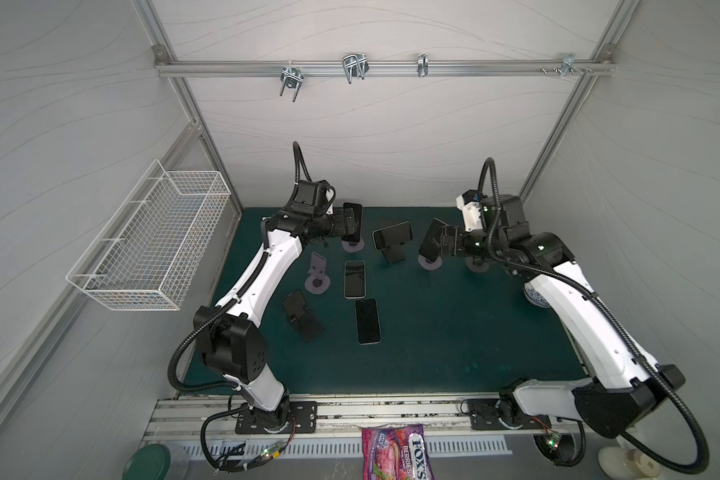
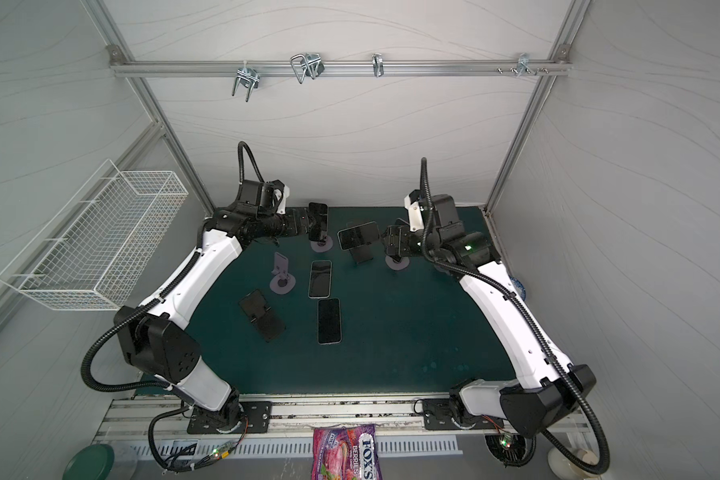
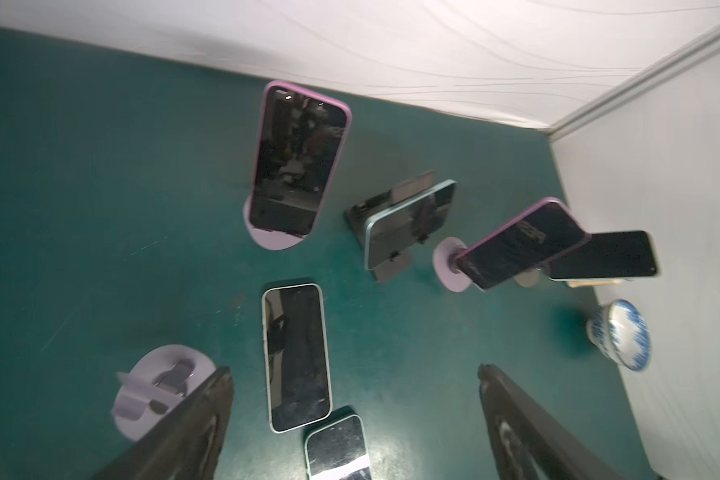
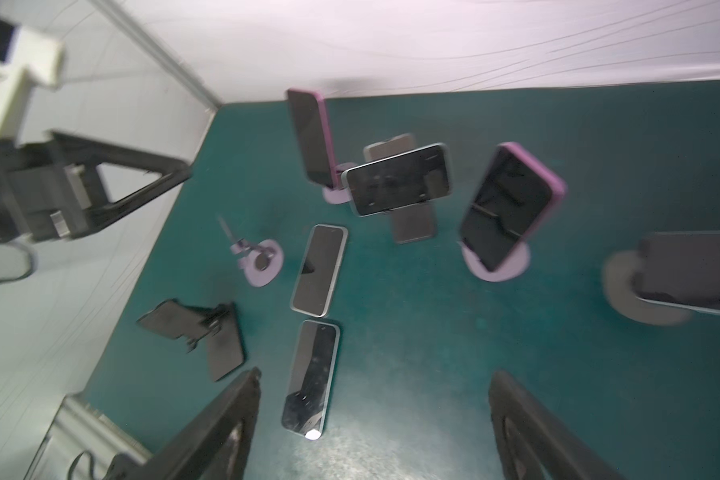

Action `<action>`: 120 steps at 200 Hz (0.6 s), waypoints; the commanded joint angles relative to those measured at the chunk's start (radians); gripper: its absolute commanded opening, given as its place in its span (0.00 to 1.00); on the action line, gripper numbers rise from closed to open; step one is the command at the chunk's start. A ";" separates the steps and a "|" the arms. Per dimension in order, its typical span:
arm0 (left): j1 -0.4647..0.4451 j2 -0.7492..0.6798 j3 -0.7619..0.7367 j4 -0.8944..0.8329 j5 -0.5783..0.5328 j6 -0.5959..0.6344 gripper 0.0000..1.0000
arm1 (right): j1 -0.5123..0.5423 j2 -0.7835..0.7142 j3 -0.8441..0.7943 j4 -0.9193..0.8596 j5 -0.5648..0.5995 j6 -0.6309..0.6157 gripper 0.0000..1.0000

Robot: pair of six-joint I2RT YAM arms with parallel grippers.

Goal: Remove the phone from the phone stand

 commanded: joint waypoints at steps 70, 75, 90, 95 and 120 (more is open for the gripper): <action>-0.215 -0.027 0.043 0.062 0.103 0.244 0.92 | -0.481 -0.057 -0.131 -0.038 -0.151 0.019 0.87; -0.227 -0.026 0.043 0.063 0.106 0.247 0.92 | -0.508 -0.054 -0.142 -0.027 -0.164 0.022 0.87; -0.258 -0.025 0.041 0.070 0.117 0.250 0.92 | -0.577 -0.049 -0.181 0.014 -0.196 0.030 0.86; -0.270 -0.023 0.044 0.071 0.127 0.254 0.92 | -0.596 -0.049 -0.193 0.033 -0.204 0.033 0.85; -0.319 -0.012 0.045 0.085 0.158 0.286 0.92 | -0.656 -0.047 -0.248 0.130 -0.209 0.070 0.85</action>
